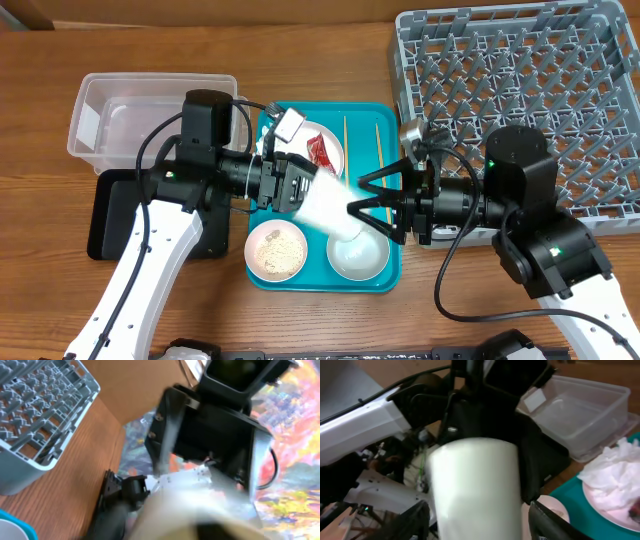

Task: Sort waste into correct bins and load items into the dishwasher

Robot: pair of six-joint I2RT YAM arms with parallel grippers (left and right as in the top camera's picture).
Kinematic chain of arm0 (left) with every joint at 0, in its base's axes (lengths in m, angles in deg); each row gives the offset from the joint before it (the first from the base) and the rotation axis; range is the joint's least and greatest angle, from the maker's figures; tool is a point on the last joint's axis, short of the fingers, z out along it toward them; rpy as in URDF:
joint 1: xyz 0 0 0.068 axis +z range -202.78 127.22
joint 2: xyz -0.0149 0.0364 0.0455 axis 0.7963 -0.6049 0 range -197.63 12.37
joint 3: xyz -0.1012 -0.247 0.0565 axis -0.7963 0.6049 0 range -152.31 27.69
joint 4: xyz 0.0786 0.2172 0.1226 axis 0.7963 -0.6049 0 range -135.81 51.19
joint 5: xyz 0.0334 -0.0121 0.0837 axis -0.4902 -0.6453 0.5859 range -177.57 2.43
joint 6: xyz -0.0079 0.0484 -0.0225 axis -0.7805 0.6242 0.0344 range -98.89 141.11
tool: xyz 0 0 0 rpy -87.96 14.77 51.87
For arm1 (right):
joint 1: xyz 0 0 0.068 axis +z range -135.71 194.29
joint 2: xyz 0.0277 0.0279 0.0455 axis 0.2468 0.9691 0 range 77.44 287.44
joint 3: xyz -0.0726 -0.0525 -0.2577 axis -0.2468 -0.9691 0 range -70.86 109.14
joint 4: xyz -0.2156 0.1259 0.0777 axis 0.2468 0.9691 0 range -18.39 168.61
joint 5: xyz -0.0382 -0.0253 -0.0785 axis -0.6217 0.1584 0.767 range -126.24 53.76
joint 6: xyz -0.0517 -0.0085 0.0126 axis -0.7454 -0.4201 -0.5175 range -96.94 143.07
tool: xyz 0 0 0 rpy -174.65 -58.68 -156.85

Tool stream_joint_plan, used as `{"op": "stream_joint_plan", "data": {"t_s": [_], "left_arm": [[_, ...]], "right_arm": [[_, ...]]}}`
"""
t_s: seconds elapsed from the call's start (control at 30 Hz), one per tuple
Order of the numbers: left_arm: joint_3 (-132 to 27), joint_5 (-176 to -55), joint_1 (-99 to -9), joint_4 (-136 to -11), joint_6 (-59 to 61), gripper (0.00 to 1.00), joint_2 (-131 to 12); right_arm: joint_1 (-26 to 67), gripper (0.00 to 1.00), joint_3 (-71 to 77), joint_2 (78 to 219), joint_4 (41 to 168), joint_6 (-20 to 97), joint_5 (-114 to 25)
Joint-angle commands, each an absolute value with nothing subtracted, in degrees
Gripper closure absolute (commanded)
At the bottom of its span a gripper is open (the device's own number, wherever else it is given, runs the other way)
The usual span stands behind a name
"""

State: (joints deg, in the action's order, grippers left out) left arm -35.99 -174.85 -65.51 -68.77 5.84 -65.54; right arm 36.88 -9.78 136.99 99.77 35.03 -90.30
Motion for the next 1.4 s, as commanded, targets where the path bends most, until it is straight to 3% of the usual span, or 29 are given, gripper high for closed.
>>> {"op": "stream_joint_plan", "data": {"t_s": [0.0, 0.27, 0.37, 0.47, 0.73, 1.0, 1.17, 1.3, 1.37], "left_arm": [[-36.73, -177.21, -65.49, -68.55, 6.52, 0.01, -65.63], [-36.73, -174.66, -65.44, -68.59, 7.20, 0.01, -65.63], [-36.73, -172.10, -65.44, -68.59, 7.22, 0.03, -65.63], [-36.71, -168.27, -65.71, -68.97, 7.24, 0.03, -65.63], [-36.71, -158.33, -65.97, -74.80, 8.94, 0.40, -65.56], [-36.71, -133.17, -70.58, -90.91, 13.45, 0.37, -65.50], [-36.71, -108.10, -84.13, -94.06, 10.12, 0.21, -65.63], [-36.56, -85.24, -96.37, -93.01, 4.09, 0.20, -67.25], [-36.49, -82.99, -100.02, -91.15, 4.16, 0.21, -69.13]], "right_arm": [[34.78, 0.46, -8.58, 136.49, 100.27, 34.79, -86.17], [20.73, 0.50, -8.54, 132.99, 107.16, 34.42, -85.84], [20.31, 0.46, -8.54, 133.23, 112.45, 30.59, -85.77], [20.31, 0.34, -8.54, 133.21, 115.70, 30.07, -83.83], [20.31, 0.24, -8.54, 133.21, 116.75, 30.05, -83.20], [20.31, 0.19, -8.54, 133.21, 116.73, 30.07, -81.49], [20.31, 0.14, -8.54, 133.23, 116.75, 30.07, -81.23], [20.31, 0.13, -8.54, 133.23, 116.84, 30.09, -81.23], [20.31, 0.12, -8.54, 133.23, 116.99, 30.09, -81.23]]}}
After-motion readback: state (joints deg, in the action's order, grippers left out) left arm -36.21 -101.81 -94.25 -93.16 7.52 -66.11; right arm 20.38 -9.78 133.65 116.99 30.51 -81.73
